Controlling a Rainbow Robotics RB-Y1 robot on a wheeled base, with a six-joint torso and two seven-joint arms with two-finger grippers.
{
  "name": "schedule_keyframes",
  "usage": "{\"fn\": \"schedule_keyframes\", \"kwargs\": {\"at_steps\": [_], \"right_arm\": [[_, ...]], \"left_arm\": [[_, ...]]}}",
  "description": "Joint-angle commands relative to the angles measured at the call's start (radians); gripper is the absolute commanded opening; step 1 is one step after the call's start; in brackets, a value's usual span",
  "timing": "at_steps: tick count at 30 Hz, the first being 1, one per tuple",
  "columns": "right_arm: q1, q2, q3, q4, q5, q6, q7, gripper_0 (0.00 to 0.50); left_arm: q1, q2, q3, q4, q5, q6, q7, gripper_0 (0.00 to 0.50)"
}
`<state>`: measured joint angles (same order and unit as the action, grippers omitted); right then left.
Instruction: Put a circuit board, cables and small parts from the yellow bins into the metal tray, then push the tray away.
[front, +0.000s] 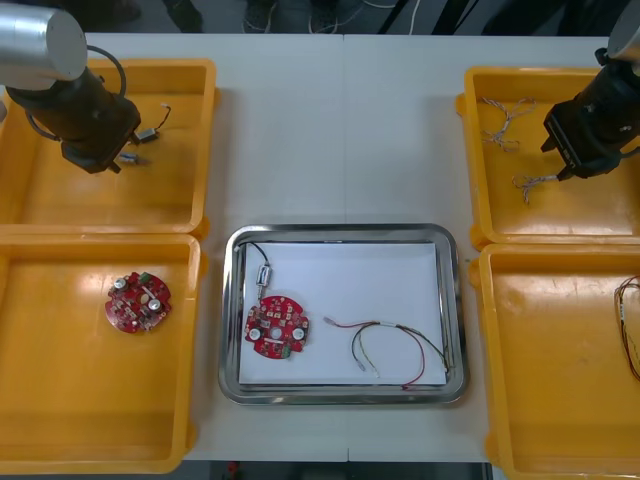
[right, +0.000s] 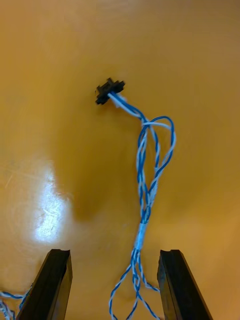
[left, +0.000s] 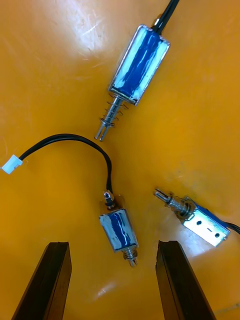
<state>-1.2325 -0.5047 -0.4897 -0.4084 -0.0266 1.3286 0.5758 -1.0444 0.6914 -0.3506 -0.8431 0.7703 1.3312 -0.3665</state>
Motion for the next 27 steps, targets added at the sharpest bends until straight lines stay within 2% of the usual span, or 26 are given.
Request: {"fn": "schedule_keyframes", "kwargs": {"at_steps": [1,8,12,27], "right_arm": [[0.001,-0.043,-0.006,-0.013,-0.026,-0.026,-0.057,0.5],[0.028,-0.037,0.051,-0.013,-0.039,-0.046,-0.068,0.5],[0.054,-0.034,0.072,-0.013,-0.072,-0.078,-0.073,0.5],[0.088,-0.018,0.074,-0.013,-0.076,-0.106,-0.079,0.5]], "left_arm": [[-0.062,-0.016,-0.019,0.019,-0.016,-0.018,-0.075,0.5],[-0.062,-0.023,-0.019,0.052,-0.026,-0.041,-0.08,0.5],[-0.06,-0.026,-0.019,0.068,-0.034,-0.066,-0.086,0.5],[-0.04,-0.03,-0.027,0.068,-0.037,-0.101,-0.091,0.5]]}}
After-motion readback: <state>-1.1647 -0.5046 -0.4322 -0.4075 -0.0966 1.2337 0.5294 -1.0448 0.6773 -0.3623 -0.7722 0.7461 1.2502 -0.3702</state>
